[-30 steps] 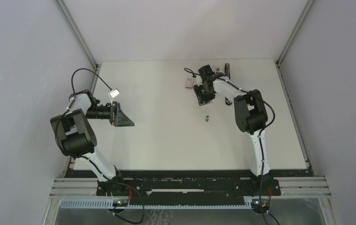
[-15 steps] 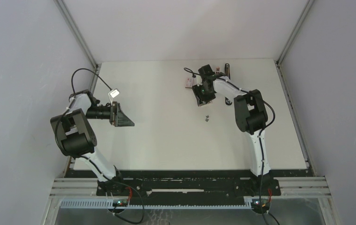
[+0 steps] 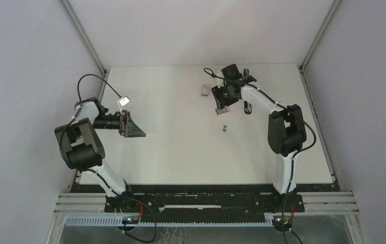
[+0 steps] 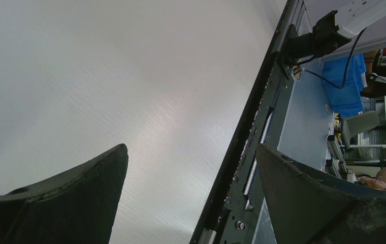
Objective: Unload the staples from the stapler
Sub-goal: Place the staple in the staple box, then pick up the staple from the center of the board.
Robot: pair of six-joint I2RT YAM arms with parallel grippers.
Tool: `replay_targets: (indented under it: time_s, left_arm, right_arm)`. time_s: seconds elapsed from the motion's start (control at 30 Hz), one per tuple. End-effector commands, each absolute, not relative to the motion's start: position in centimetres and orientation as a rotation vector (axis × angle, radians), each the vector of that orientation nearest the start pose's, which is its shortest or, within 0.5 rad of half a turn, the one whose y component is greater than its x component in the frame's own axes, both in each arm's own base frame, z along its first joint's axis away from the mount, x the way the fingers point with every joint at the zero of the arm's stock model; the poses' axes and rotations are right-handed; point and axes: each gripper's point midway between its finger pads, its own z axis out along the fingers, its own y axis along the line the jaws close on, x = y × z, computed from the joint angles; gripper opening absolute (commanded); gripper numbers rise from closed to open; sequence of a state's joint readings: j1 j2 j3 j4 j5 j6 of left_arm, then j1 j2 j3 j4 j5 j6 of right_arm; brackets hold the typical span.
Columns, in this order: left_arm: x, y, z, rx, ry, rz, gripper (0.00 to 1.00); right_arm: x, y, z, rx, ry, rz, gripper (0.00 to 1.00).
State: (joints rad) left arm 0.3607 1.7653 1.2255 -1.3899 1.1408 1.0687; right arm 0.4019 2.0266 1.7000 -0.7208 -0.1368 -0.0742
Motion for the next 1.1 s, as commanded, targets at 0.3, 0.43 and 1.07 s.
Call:
replay_targets:
  time_s: [0.3, 0.43, 1.07]
  left_arm:
    - [27.9, -5.0, 15.4, 0.583, 2.148, -1.317, 1.0]
    - [27.8, -5.1, 15.4, 0.587, 2.149, -1.313, 1.0]
    - [27.9, -5.0, 15.4, 0.585, 2.15, -1.313, 1.0]
  right_arm:
    - [39.6, 18.4, 7.2, -0.669, 2.601, 0.345, 0.49]
    - [39.0, 18.4, 5.6, -0.672, 2.648, 0.366, 0.49]
    - [38.6, 18.0, 2.6, -0.664, 2.729, 0.377, 0.38]
